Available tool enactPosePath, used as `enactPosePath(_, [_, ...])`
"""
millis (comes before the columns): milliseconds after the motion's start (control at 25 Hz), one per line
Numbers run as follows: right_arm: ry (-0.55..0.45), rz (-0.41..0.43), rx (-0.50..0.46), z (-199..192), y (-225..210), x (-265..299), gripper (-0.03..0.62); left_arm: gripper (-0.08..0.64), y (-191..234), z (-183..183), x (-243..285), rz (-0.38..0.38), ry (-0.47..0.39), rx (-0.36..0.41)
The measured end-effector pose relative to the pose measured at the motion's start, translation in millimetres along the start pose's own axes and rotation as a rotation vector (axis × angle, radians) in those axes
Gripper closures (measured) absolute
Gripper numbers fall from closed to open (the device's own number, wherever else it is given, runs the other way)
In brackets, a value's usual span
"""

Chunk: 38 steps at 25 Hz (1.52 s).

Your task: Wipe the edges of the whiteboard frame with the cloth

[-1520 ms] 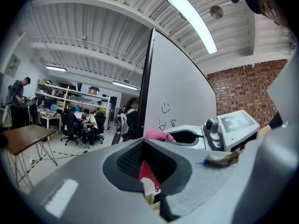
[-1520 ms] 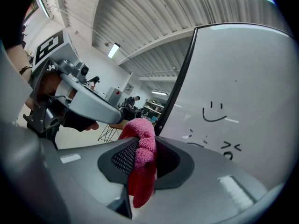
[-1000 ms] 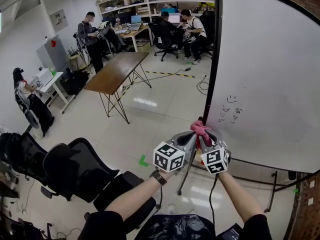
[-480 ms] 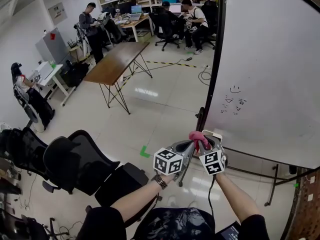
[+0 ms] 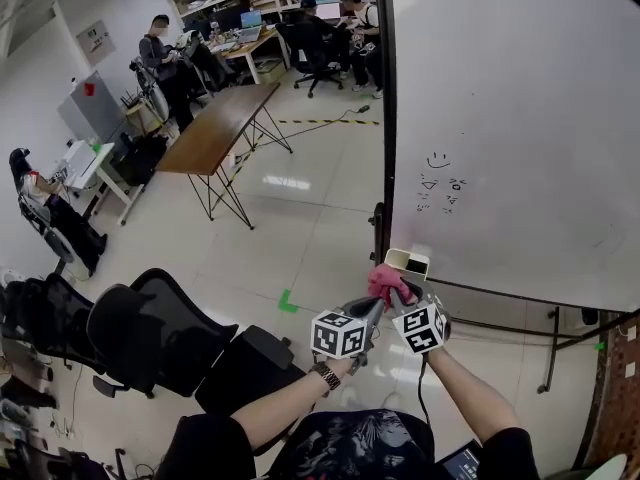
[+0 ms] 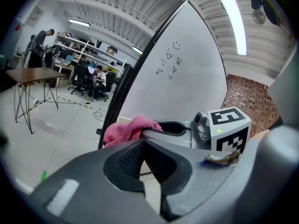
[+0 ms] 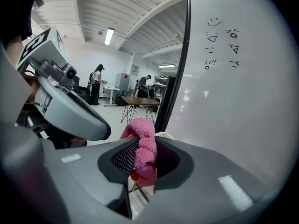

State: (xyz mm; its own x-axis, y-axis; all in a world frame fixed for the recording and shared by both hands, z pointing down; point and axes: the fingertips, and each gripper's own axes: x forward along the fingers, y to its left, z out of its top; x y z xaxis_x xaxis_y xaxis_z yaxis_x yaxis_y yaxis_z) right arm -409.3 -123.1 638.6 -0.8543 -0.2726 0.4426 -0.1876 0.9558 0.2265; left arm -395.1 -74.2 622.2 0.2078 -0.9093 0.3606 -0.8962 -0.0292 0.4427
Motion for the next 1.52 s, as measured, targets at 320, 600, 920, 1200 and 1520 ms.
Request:
enactPosePath(320, [0.012, -0.019, 0.069, -30.8, -31.1, -29.6, 0.511, 0.557, -31.4, -7.9, 26.1, 0.052, -0.009, 0.024])
enactPosePath(600, [0.015, -0.018, 0.103, -61.9, -51.3, -48.2, 0.511, 0.558, -58.4, -51.3, 66.3, 0.041, 0.072, -0.047])
enactPosePath(920, [0.112, -0.065, 0.113, -105.6, -79.7, -53.5, 0.511, 0.557, -65.9, -69.5, 111.1, -0.065, 0.073, -0.029])
enactPosePath(1200, [0.242, -0.061, 0.089, -137.4, -82.9, -27.6, 0.511, 0.557, -52.5, -91.7, 136.0, -0.147, 0.112, -0.089])
enactPosePath(1520, [0.289, -0.049, 0.101, -148.8, -81.0, 10.9, 0.511, 0.557, -23.9, -108.2, 141.7, -0.116, 0.133, -0.077])
